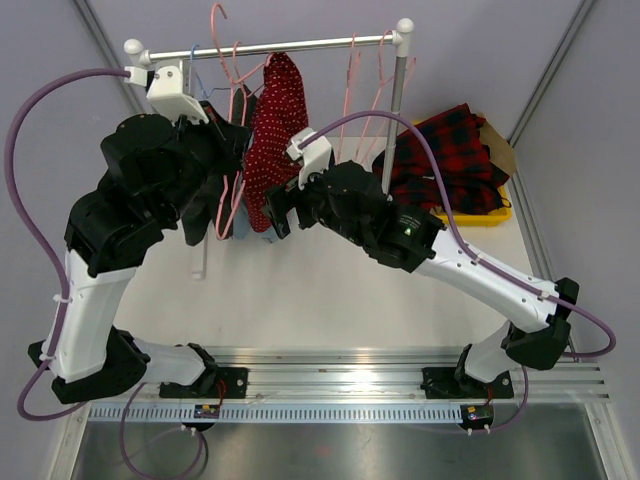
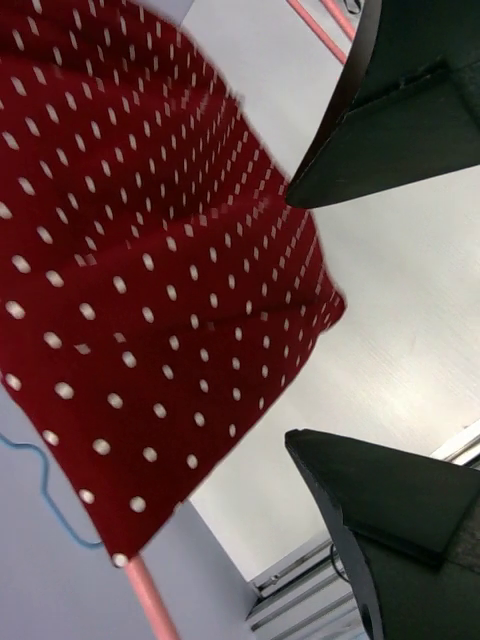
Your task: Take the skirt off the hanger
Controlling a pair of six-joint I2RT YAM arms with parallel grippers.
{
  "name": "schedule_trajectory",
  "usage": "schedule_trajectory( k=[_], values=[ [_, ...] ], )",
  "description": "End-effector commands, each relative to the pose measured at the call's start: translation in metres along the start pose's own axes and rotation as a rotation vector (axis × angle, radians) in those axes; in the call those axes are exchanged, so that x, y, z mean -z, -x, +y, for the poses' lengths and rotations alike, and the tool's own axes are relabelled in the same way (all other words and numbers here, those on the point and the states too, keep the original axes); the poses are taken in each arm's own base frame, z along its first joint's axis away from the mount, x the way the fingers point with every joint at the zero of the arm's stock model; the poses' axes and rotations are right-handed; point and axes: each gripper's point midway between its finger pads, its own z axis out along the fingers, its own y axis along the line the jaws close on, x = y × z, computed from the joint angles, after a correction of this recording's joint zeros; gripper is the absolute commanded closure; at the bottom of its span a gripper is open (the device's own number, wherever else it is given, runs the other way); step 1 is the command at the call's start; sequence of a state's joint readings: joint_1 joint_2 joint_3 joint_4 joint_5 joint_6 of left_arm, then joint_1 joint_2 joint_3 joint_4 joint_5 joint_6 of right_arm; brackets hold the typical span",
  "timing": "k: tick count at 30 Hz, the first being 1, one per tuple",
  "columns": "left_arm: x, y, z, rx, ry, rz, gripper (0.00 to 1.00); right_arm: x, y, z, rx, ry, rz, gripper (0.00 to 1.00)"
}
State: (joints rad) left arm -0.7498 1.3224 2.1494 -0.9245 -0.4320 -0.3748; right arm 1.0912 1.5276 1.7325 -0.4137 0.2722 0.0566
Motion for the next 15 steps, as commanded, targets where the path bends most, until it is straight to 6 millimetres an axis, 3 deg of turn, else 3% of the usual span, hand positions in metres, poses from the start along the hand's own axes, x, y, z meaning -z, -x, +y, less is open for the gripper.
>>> schedule_trajectory(
  k=[1,15],
  values=[
    [0.006,0.023,-0.005,0.047,-0.025,-0.089,1.0,0.006,0.04,0.003,-0.018,-0.023,-0.111,0.01],
    [0.018,0.025,-0.003,0.062,-0.048,-0.099,1.0,-0.01,0.031,0.026,-0.02,0.01,-0.092,0.08]
  ],
)
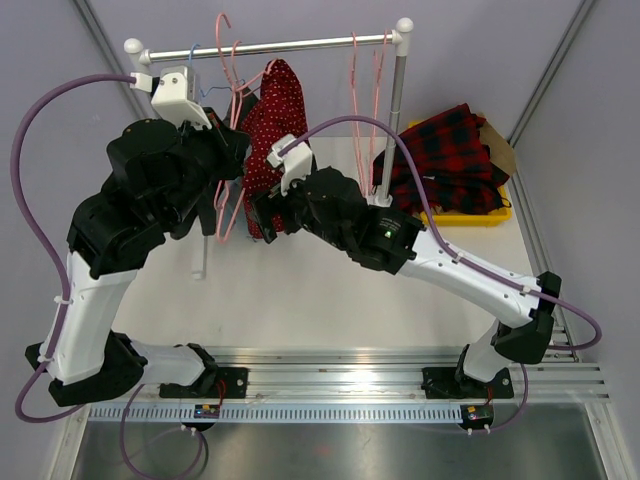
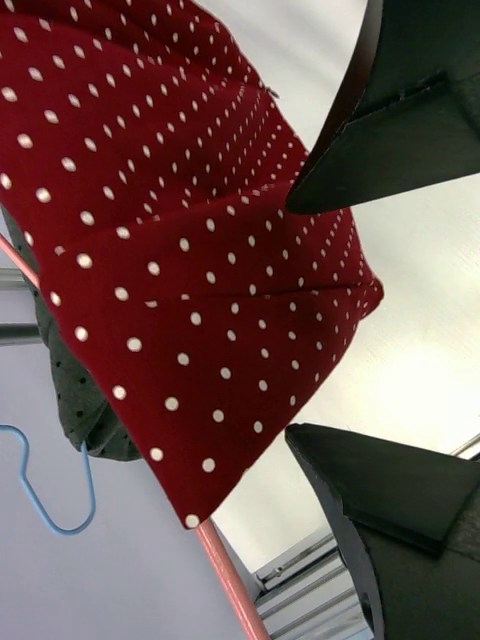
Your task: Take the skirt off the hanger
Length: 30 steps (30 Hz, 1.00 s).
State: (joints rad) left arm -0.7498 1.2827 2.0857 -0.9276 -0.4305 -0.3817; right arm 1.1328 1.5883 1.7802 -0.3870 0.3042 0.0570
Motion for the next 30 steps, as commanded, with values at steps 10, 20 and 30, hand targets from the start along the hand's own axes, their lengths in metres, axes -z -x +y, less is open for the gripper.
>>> schedule_trajectory(
  k=[10,20,30],
  values=[
    [0.015,0.031,-0.005,0.053,-0.045,-0.119,1.0,-0.001,0.019,0.004,-0.026,-0.018,-0.072,0.67],
    [0.013,0.029,-0.006,0.062,-0.053,-0.12,1.0,-0.003,0.012,0.007,-0.032,-0.004,-0.076,1.0],
    [-0.017,0.018,0.006,-0.001,0.061,-0.132,1.0,0.04,-0.09,0.053,-0.108,0.023,0.074,1.0]
  ],
)
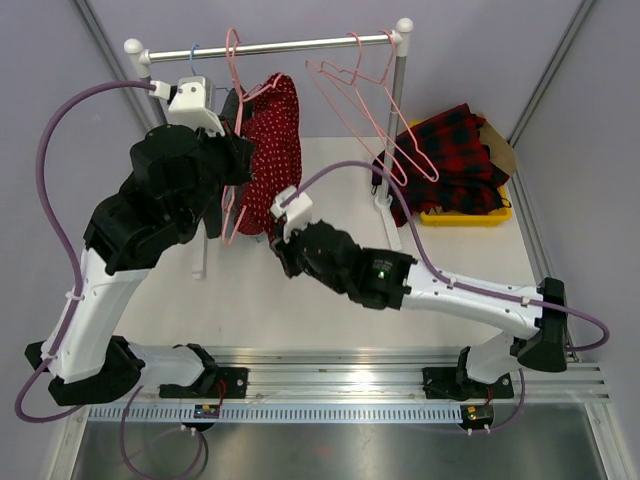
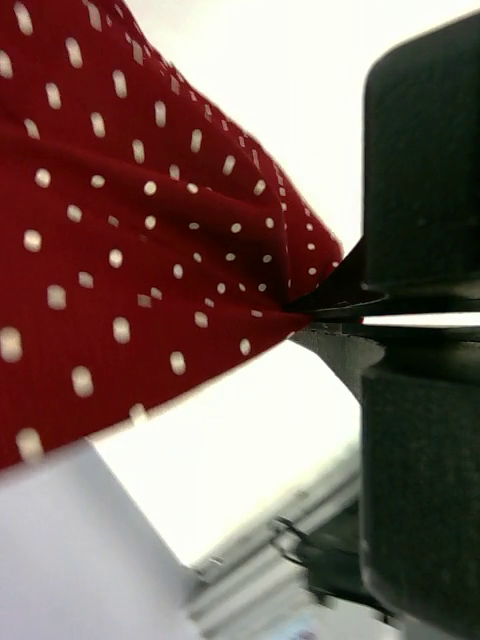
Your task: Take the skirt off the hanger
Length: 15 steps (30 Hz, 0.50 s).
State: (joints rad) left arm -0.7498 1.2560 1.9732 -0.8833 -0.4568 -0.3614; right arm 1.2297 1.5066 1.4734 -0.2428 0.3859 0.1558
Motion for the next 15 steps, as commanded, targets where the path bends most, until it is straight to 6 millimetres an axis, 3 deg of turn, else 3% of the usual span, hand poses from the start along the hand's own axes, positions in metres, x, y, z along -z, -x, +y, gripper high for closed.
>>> schedule_trajectory(
  k=[1,2,4,6,9,15],
  values=[
    [-0.009,0.039,-0.002,0.041,0.033,-0.161,1.0,0.037,-0.029,0.03,-0.062,0.008,0.012,1.0],
    [-0.012,0.038,0.0,0.034,0.049,-0.163,1.0,0.048,-0.054,0.045,-0.045,0.035,0.052,1.0],
    [-0.017,0.039,0.0,0.034,0.061,-0.176,1.0,0.065,-0.071,0.052,-0.074,0.014,0.067,1.0],
    [-0.02,0.043,-0.001,0.027,0.065,-0.187,1.0,0.085,-0.105,0.068,-0.063,0.029,0.128,1.0],
    [-0.027,0.044,-0.004,0.011,0.073,-0.182,1.0,0.102,-0.134,0.077,-0.049,-0.007,0.166,1.0],
    [-0.038,0.045,-0.01,-0.016,0.076,-0.168,1.0,0.125,-0.17,0.064,-0.045,-0.085,0.214,1.0]
  ],
)
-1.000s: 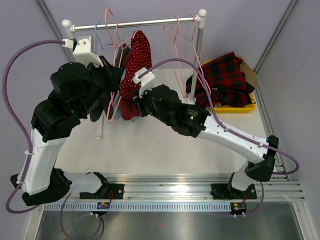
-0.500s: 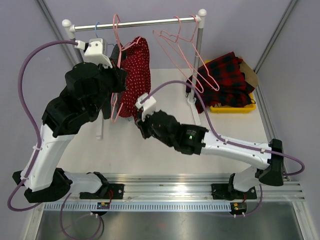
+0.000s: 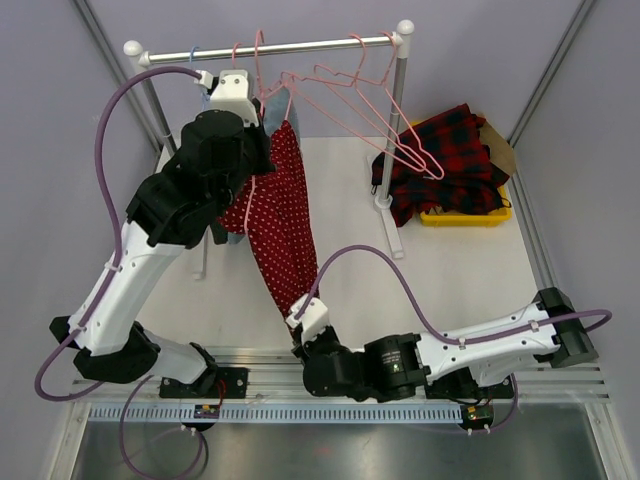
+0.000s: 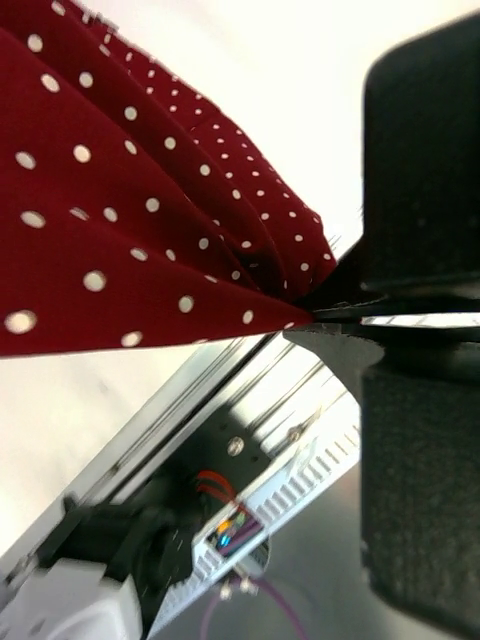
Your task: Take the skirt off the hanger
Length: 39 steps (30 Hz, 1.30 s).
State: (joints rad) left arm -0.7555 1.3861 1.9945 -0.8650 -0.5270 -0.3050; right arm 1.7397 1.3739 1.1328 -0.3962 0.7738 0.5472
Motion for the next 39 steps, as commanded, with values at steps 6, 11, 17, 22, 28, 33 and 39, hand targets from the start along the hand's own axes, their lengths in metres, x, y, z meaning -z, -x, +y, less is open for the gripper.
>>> schedule_trajectory(
  k=[6,11,17,22,28,33,39],
  values=[
    [0.001,0.074,-0.008,0.069,0.001,-0.217,1.0,0.028,-0.072,-0.028,-0.025,-0.142,0.102,1.0],
    [-0.022,0.071,-0.022,0.051,-0.004,-0.197,1.0,0.036,-0.094,-0.025,0.0,-0.204,0.123,1.0],
    [-0.053,0.056,-0.028,0.083,-0.015,-0.151,1.0,0.045,-0.072,-0.034,0.034,-0.267,0.069,1.0],
    [-0.082,0.03,-0.023,0.095,-0.004,-0.08,1.0,0.06,-0.043,-0.056,0.035,-0.294,-0.004,1.0],
    [-0.108,0.011,-0.018,0.117,-0.012,-0.022,1.0,0.078,-0.021,-0.084,0.029,-0.307,-0.065,1.0],
    [-0.109,0.0,-0.018,0.136,-0.031,0.005,0.93,0.09,-0.01,-0.111,0.034,-0.367,-0.108,1.0],
    [-0.099,-0.015,-0.014,0.146,-0.047,0.026,0.7,0.107,0.037,-0.15,0.07,-0.465,-0.197,1.0]
  ],
)
